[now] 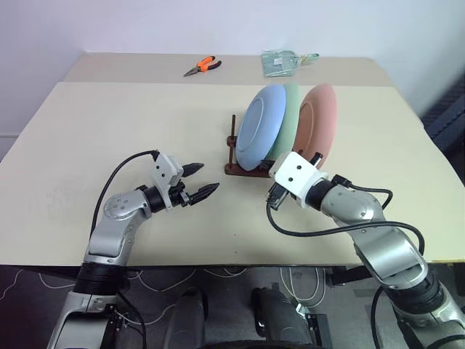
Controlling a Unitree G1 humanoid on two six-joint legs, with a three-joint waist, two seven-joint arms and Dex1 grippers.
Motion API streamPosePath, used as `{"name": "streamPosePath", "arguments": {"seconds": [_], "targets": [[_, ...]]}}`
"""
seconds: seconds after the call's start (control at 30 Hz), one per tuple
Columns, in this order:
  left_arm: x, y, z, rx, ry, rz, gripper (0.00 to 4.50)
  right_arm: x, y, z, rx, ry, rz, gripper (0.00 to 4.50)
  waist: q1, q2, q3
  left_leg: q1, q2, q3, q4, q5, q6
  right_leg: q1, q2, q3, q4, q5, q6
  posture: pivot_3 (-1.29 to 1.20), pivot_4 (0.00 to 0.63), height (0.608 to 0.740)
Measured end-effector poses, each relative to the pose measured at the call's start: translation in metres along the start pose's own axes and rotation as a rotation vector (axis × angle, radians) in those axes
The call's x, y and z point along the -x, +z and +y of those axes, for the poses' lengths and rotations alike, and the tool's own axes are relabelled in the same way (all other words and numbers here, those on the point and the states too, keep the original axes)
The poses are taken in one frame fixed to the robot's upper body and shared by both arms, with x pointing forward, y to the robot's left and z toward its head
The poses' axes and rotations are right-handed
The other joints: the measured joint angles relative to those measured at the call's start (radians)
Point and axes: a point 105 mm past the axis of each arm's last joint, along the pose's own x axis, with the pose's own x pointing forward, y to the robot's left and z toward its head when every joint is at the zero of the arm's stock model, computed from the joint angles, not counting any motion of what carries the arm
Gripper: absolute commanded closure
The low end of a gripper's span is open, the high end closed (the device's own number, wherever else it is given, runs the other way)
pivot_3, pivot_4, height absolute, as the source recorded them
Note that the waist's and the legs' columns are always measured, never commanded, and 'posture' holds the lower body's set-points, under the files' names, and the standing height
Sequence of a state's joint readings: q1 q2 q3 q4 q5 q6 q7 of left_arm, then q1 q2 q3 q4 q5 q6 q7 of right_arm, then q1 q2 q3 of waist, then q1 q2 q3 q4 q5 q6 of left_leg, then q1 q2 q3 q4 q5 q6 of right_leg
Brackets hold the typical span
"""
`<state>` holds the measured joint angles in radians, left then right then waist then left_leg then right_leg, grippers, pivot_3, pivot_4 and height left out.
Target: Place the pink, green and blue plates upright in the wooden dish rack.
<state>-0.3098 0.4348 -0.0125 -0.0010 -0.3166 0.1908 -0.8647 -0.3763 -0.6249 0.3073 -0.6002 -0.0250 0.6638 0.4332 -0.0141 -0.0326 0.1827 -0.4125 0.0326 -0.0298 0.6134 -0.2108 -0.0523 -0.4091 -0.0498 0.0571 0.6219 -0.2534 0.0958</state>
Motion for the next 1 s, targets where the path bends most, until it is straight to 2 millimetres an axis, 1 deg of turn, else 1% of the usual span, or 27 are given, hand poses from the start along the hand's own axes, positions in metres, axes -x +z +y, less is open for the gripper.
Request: {"name": "streamPosePath", "arguments": {"seconds": [0.17,0.33,0.53,0.6,0.7,0.8,0.83,0.87,0.93,1.0], "targets": [[0.0,0.0,0.0,0.0,0.001,0.001,0.91,-0.007,0.008,-0.004,0.055,-0.001,-0.035,4.46,-0.002,0.0,0.0,0.0,0.0,0.0,0.0,0.0,0.0,0.0,0.0,0.0,0.0,0.0,0.0,0.0,0.15,0.732],[0.0,0.0,0.0,0.0,0.007,0.001,0.91,-0.016,0.017,-0.004,0.099,0.009,-0.075,4.46,-0.002,0.0,0.0,0.0,0.0,0.0,0.0,0.0,0.0,0.0,0.0,0.0,0.0,0.0,0.0,0.0,0.15,0.732],[0.002,-0.004,-0.001,0.009,0.02,0.009,0.91,-0.017,0.018,-0.001,0.102,0.027,-0.081,4.46,-0.001,0.0,0.0,0.0,0.0,0.0,0.0,0.0,0.0,0.0,0.0,0.0,0.001,0.0,0.0,0.0,0.15,0.732],[0.002,-0.004,-0.001,0.007,0.02,0.009,0.91,-0.014,0.012,0.0,0.094,0.033,-0.064,4.46,0.002,0.0,0.0,0.0,0.0,0.0,0.0,0.0,0.0,0.0,0.0,0.0,0.001,0.0,0.0,0.0,0.15,0.732],[0.007,-0.005,0.002,-0.004,0.031,0.026,0.91,0.006,-0.006,0.001,0.027,0.06,-0.033,4.46,0.004,0.0,0.0,0.0,0.0,0.0,0.0,0.0,0.0,0.001,0.0,0.0,0.0,0.0,0.001,0.0,0.15,0.732],[0.015,-0.008,0.013,-0.015,0.074,0.048,0.91,0.035,-0.013,-0.006,-0.114,0.074,-0.051,4.46,0.003,0.0,0.0,0.001,0.0,-0.001,0.0,0.0,0.0,0.002,0.0,0.0,0.0,0.0,0.001,0.0,0.15,0.732],[0.019,-0.011,0.019,-0.022,0.095,0.063,0.91,0.047,-0.015,-0.011,-0.168,0.065,-0.054,4.46,0.001,0.0,0.0,0.002,0.0,0.0,0.0,0.0,0.0,0.002,0.001,0.0,0.001,0.0,0.001,0.0,0.15,0.732],[0.026,-0.016,0.026,-0.037,0.119,0.092,0.91,0.061,-0.023,-0.018,-0.233,0.037,-0.043,4.46,0.001,-0.001,0.0,0.002,0.0,-0.001,0.0,0.0,0.0,0.003,0.001,0.0,0.001,0.0,0.001,0.0,0.15,0.732],[0.046,-0.028,0.044,-0.052,0.186,0.158,0.91,0.086,-0.042,-0.035,-0.332,-0.052,0.002,4.46,-0.003,0.0,0.0,0.003,0.001,0.0,0.0,0.0,0.0,0.003,0.001,0.0,0.001,0.0,0.0,0.0,0.15,0.732],[0.06,-0.033,0.056,-0.067,0.232,0.195,0.91,0.104,-0.063,-0.046,-0.39,-0.118,0.054,4.46,-0.003,0.0,0.0,0.003,0.001,0.0,0.0,0.0,0.0,0.003,0.001,0.0,0.001,0.0,0.0,0.0,0.15,0.732]]}}
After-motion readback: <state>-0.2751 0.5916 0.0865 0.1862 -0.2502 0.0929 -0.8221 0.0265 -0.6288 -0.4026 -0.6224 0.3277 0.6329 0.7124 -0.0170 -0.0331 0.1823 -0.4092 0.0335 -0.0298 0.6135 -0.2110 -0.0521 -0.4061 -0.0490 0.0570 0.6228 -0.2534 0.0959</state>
